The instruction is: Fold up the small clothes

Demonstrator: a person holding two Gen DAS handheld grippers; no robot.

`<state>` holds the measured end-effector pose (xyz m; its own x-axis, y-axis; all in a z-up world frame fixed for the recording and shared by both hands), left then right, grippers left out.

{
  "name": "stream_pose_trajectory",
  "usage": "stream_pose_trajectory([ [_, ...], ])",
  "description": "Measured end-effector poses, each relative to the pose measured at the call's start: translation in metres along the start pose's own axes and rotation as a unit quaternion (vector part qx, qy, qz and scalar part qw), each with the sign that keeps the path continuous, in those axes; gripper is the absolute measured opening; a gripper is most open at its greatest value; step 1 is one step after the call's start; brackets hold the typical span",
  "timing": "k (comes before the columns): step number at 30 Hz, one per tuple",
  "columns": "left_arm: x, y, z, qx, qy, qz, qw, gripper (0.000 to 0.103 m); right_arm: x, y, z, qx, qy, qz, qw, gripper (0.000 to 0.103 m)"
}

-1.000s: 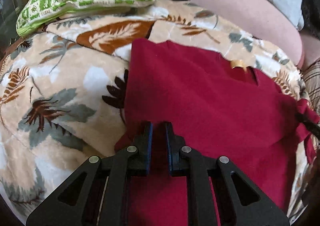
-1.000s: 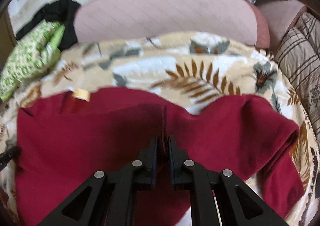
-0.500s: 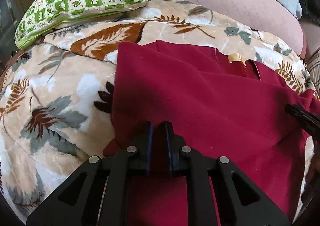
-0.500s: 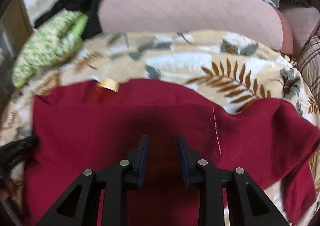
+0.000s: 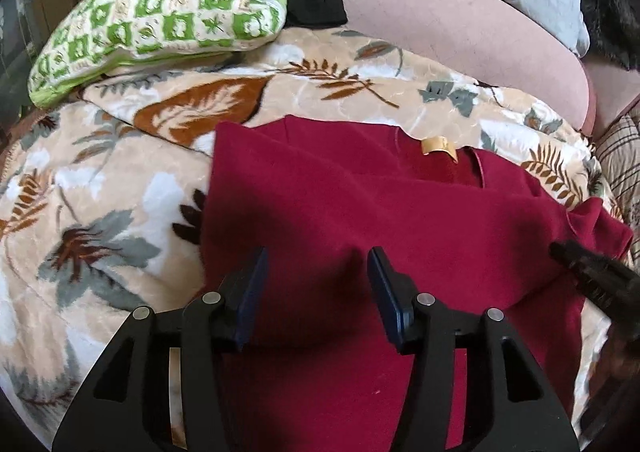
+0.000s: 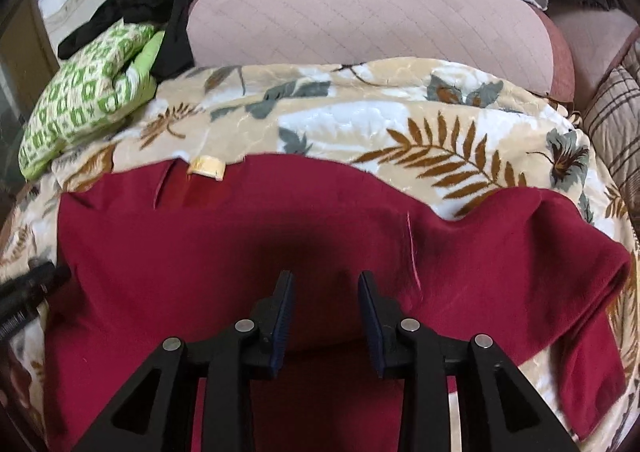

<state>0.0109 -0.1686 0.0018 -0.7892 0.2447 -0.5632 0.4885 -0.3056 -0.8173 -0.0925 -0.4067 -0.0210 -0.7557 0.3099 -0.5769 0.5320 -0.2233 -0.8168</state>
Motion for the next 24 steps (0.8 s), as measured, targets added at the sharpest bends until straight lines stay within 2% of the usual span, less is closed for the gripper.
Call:
stream_pose_trajectory([
  [3,0.004,0.016,0.004,0.0,-0.002,-0.018,0.9998,0.051,0.009,0.019,0.001,0.001,0.005,-0.013,1.0,0.038],
  [5,0.011,0.032,0.006,-0.007,0.005,-0.043,0.9991,0.052,0.009,0.022,-0.003,0.007,-0.003,0.004,1.0,0.045],
  [7,0.013,0.033,0.012,-0.021,0.032,-0.025,0.999,0.056,0.007,0.022,-0.007,0.013,-0.011,0.001,1.0,0.048],
  [9,0.014,0.034,0.017,-0.03,0.049,-0.029,0.998,0.057,0.006,0.019,-0.007,0.004,-0.012,-0.005,1.0,0.05],
  [13,0.012,0.025,0.016,-0.006,0.031,-0.035,0.9989,0.057,0.01,-0.01,0.011,-0.041,0.026,0.012,0.999,0.05],
  [15,0.012,0.019,0.016,0.0,0.023,-0.03,0.9993,0.057,0.015,-0.026,0.027,-0.042,0.048,0.022,0.998,0.051],
  [20,0.015,0.01,0.024,0.008,0.03,-0.028,0.9991,0.057,0.039,-0.059,0.083,0.038,0.065,0.02,0.997,0.052],
  [24,0.018,0.005,0.031,0.014,0.037,-0.027,0.9989,0.057,0.064,-0.073,0.133,0.073,0.096,0.005,0.993,0.052],
])
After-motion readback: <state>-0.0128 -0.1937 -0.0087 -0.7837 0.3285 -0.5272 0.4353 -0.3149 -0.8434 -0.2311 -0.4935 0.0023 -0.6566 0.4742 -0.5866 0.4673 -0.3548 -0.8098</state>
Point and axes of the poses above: each gripper's, at about its wrist camera, not at the fingertips, and y roughly the way its jaws point, z to its right, x to its underside, the point moved 5 cm from there along y, roughly the way its jaws point, and after that the axes turned 4 degrees about -y, right-handed, at the moved point
